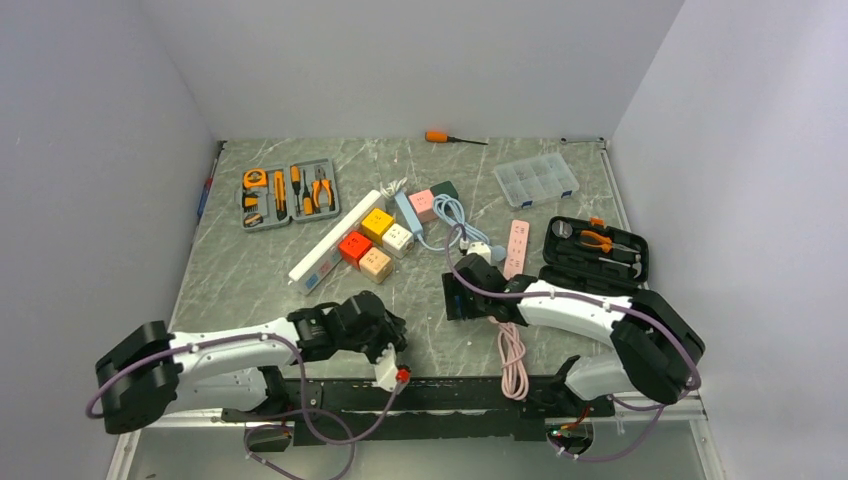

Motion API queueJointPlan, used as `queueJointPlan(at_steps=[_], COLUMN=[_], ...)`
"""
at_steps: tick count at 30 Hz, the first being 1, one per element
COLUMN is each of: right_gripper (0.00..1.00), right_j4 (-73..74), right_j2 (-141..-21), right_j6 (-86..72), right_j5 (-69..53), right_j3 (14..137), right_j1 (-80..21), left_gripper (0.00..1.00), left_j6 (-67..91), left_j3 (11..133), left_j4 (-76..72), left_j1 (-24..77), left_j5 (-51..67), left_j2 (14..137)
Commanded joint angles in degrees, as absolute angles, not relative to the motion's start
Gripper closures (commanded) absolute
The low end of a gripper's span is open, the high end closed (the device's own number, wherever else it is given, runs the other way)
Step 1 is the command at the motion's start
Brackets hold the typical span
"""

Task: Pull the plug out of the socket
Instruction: Place the plug at the center of the board.

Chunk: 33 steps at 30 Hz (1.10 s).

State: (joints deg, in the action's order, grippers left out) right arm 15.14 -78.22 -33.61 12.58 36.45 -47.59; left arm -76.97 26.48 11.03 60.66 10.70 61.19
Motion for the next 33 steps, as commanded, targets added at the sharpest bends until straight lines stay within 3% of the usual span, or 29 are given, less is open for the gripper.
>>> queueJointPlan(at_steps=[1, 3, 7, 21, 23, 24, 25, 26, 30, 31, 33], right_gripper=[0.11, 0.01, 0.0, 0.0, 0.0, 0.0, 0.0, 0.0, 0.0, 0.0, 0.0], right_j4=[17.4, 18.6, 20.7, 23.1, 23.4, 23.5, 23.4, 23.4, 23.4, 23.6, 24.2], right_j2=[-72.8, -71.7, -69.2, -62.5, -61.9, -61.5, -61.1, -60.7, -59.5, -59.2, -59.1], right_j6=[-36.1, -36.2, -36.0, -34.1, -34.1, -34.0, -34.0, -34.0, -33.7, -33.6, -33.3], right_j5=[13.2, 12.6, 12.4, 13.4, 13.7, 13.9, 13.8, 13.6, 12.6, 12.5, 12.2], right_j3=[36.0, 37.5, 39.7, 44.2, 44.0, 43.8, 43.6, 43.5, 43.1, 43.1, 43.5], right_j1=[-47.6, -47.6, -47.6, -47.3, -47.1, -46.8, -46.6, -46.2, -44.0, -43.4, -42.7], left_gripper=[1.0, 1.0, 1.0, 1.0, 0.88, 0.76, 0.53, 0.38, 0.17, 0.05, 0.01], left_j6=[-73.4, -74.5, -75.1, -66.8, -66.2, -65.8, -65.1, -64.3, -62.8, -62.0, -59.7], left_j3=[29.0, 28.5, 28.0, 35.8, 36.2, 37.0, 37.9, 38.8, 40.3, 41.1, 43.1], left_j4=[1.0, -4.4, -11.8, -6.3, -2.1, -0.5, 3.0, 5.4, 10.1, 11.4, 14.5], left_j1=[64.7, 65.6, 66.8, 73.2, 74.1, 74.2, 74.3, 74.4, 74.4, 74.4, 74.4], left_j5=[9.1, 8.6, 6.7, 0.2, 0.2, 0.2, 0.2, 0.2, 0.2, 0.2, 0.2], left_j2=[66.1, 68.6, 74.0, 85.6, 85.9, 86.4, 87.1, 87.5, 86.2, 85.8, 85.2])
